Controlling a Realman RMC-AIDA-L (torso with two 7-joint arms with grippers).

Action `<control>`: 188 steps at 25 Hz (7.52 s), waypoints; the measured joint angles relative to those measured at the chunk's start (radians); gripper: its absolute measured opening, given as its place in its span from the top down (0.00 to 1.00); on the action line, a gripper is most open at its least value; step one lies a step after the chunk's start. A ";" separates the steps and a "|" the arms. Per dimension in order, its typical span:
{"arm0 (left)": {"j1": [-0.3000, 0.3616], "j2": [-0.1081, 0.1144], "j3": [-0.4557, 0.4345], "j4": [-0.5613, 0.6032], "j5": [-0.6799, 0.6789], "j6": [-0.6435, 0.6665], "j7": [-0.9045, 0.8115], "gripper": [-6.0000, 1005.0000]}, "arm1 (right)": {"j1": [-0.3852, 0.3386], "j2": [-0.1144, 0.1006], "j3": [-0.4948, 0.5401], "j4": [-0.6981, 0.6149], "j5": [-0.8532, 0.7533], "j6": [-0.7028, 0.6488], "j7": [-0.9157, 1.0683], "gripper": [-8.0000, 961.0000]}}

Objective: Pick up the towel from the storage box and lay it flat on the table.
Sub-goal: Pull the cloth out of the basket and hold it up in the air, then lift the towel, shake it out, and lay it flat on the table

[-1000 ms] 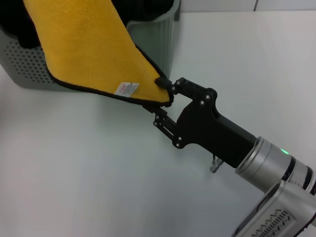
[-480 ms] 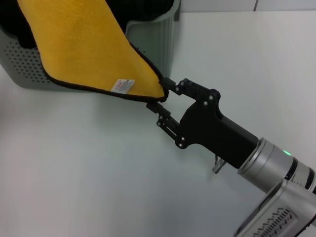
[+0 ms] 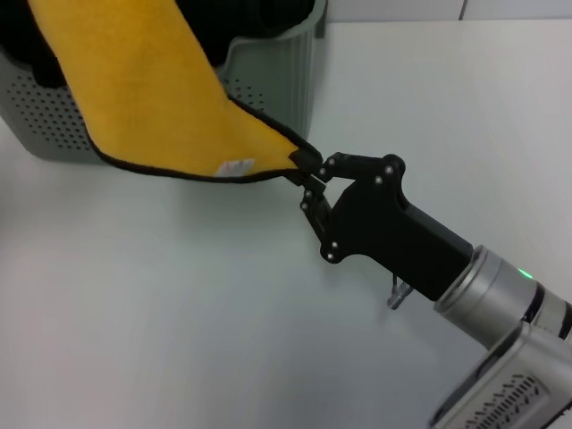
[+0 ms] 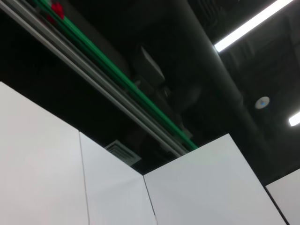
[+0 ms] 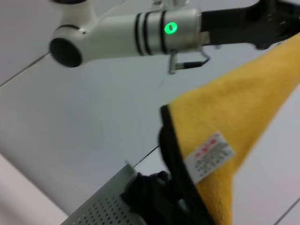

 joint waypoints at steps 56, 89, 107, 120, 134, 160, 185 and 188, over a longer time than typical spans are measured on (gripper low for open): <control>0.246 0.077 -0.236 -0.021 0.979 -0.006 -0.335 0.43 | 0.109 -0.006 1.350 -0.613 -1.387 -0.103 1.725 0.95; 0.298 -0.085 -0.339 -0.562 0.548 0.128 0.952 0.44 | 0.337 -0.007 1.004 -0.703 -1.548 0.557 1.842 0.95; 0.222 -0.086 -0.283 -0.874 0.487 0.084 1.863 0.44 | 0.612 -0.004 1.060 -0.395 -1.545 0.431 2.059 0.95; 0.176 -0.086 -0.247 -0.976 0.453 0.040 2.055 0.44 | 0.629 -0.001 1.076 -0.376 -1.525 0.390 2.039 0.95; 0.132 -0.086 -0.261 -1.008 0.430 0.024 2.178 0.44 | 0.641 -0.002 1.071 -0.354 -1.447 0.367 1.990 0.95; 0.109 -0.086 -0.392 -1.083 0.449 0.080 2.385 0.53 | 0.624 -0.001 1.079 -0.249 -1.335 0.335 1.939 0.95; 0.160 -0.073 -0.370 -0.713 0.371 -0.069 0.362 0.96 | 0.601 -0.002 1.020 -0.186 -1.326 0.411 1.833 0.95; 0.169 -0.067 -0.363 -0.664 0.416 -0.138 0.187 0.96 | 0.575 -0.002 1.003 -0.196 -1.327 0.417 1.804 0.95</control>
